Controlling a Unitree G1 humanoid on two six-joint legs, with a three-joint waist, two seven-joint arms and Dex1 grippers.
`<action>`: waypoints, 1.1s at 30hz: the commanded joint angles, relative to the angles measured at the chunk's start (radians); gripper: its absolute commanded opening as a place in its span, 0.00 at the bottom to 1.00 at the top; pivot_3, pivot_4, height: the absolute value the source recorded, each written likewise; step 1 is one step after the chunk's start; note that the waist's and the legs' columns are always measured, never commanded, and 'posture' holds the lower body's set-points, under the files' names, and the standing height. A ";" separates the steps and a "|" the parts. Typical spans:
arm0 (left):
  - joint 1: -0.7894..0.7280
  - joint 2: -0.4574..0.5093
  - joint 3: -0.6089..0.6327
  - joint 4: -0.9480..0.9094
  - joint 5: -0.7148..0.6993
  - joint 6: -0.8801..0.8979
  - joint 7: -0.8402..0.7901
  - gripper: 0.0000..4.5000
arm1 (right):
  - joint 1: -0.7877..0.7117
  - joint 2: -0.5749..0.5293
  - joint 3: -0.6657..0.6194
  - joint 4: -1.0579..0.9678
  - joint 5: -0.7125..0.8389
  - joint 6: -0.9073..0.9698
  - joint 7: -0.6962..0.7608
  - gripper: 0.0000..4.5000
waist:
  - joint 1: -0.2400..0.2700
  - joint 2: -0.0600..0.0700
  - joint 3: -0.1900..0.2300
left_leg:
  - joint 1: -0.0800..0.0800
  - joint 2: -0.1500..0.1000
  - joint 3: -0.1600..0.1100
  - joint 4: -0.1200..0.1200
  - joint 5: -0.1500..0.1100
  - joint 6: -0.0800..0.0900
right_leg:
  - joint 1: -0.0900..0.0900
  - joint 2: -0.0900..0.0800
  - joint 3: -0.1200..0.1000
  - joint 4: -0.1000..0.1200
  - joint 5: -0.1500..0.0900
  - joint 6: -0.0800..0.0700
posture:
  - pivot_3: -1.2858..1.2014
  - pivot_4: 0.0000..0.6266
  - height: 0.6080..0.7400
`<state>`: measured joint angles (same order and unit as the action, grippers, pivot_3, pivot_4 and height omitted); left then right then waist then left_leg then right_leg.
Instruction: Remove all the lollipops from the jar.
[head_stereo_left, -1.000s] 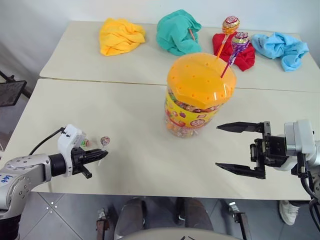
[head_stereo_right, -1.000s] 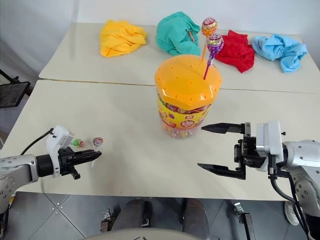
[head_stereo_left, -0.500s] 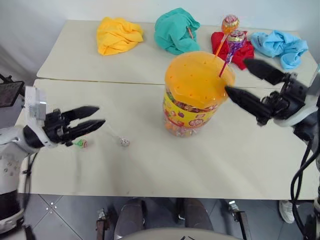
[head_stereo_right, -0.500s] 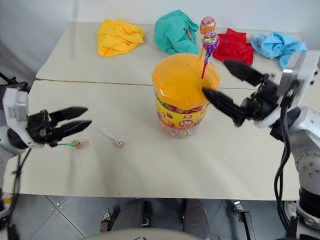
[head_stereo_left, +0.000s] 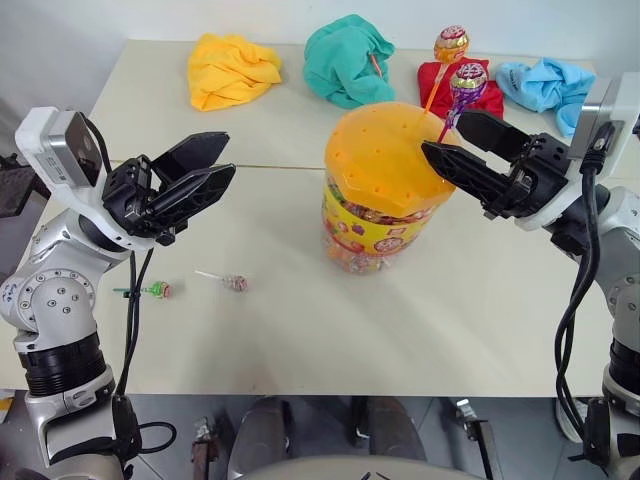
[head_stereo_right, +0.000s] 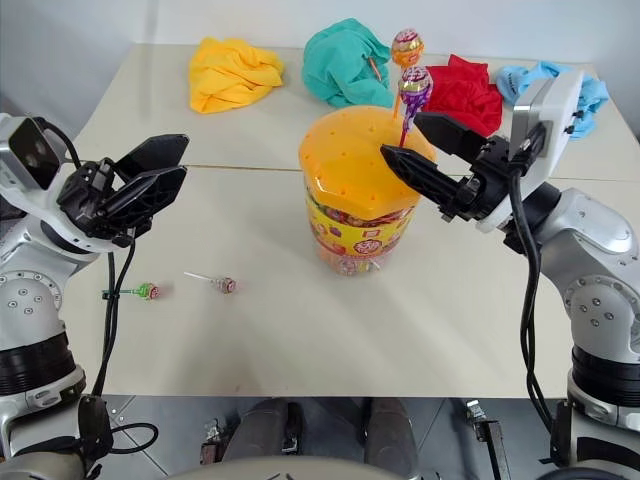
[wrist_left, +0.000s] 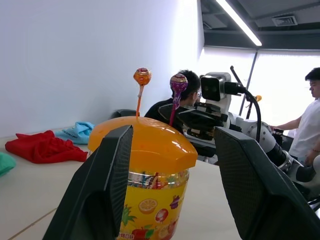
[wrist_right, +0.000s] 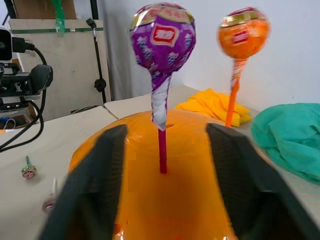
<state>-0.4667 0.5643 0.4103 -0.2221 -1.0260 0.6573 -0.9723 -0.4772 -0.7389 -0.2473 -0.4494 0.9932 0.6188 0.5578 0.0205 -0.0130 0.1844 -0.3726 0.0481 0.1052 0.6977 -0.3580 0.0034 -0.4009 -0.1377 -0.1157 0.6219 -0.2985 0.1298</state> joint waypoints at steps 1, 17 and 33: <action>-0.006 0.006 -0.004 -0.023 -0.019 -0.020 -0.006 0.60 | -0.003 0.000 -0.041 -0.009 0.021 -0.004 0.025 0.28 | 0.000 0.000 0.000 | 0.000 0.000 0.000 0.000 0.000 0.000 | 0.000 0.000 0.000 0.000 0.000 0.000 | 0.52 0.24 1.00; -0.028 0.102 -0.223 0.053 0.206 -0.192 -0.329 0.60 | 0.366 -0.436 -0.357 0.301 -0.153 0.132 0.194 0.01 | 0.009 -0.001 0.000 | -0.002 -0.001 0.000 -0.002 -0.001 0.001 | 0.000 0.001 0.000 -0.006 0.000 0.000 | 0.52 0.24 1.00; -0.005 0.075 -0.233 0.059 0.246 -0.249 -0.291 0.60 | 0.554 -0.405 -0.148 0.500 -0.561 -0.102 0.310 0.23 | -0.019 0.001 0.000 | 0.002 0.002 0.007 -0.001 0.000 0.000 | 0.000 0.004 0.008 -0.004 0.000 0.001 | 0.52 0.24 1.00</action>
<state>-0.4805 0.6355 0.1515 -0.1420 -0.7626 0.4051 -1.2813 0.0860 -1.1507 -0.3564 0.0460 0.4380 0.5476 0.8485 0.0020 -0.0124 0.1843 -0.3703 0.0502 0.1124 0.6965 -0.3578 0.0038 -0.4010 -0.1340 -0.1080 0.6177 -0.2981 0.1304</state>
